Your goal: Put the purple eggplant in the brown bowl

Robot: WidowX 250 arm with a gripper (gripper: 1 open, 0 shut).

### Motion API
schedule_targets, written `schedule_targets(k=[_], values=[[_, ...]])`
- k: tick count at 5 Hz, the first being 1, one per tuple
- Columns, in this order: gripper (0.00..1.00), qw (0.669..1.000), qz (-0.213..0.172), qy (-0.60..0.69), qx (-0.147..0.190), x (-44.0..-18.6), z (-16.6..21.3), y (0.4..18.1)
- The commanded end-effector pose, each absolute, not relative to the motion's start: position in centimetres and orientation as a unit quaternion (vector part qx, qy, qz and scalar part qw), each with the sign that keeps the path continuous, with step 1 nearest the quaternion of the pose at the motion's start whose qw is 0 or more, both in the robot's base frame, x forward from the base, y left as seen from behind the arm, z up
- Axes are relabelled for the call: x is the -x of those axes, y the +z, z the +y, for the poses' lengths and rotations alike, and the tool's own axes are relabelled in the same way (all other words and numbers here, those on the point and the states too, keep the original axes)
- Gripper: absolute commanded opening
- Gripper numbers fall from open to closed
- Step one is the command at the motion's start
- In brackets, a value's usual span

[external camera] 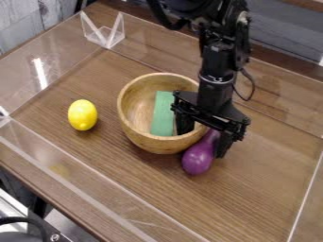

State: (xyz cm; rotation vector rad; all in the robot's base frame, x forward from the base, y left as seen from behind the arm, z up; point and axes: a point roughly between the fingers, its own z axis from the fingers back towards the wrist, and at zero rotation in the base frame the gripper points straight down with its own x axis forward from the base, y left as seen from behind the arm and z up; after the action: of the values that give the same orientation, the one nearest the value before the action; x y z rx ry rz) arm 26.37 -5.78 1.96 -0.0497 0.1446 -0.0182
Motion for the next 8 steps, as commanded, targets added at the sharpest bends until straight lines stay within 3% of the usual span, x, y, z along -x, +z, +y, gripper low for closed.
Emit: schedule_targets(k=[1,8], values=[[1.0,0.994,0.1,-0.027,0.021,-25.11,-6.92,0.71],[1.0,0.993,0.117,-0.021,0.023,-24.16,-7.55,0.64]])
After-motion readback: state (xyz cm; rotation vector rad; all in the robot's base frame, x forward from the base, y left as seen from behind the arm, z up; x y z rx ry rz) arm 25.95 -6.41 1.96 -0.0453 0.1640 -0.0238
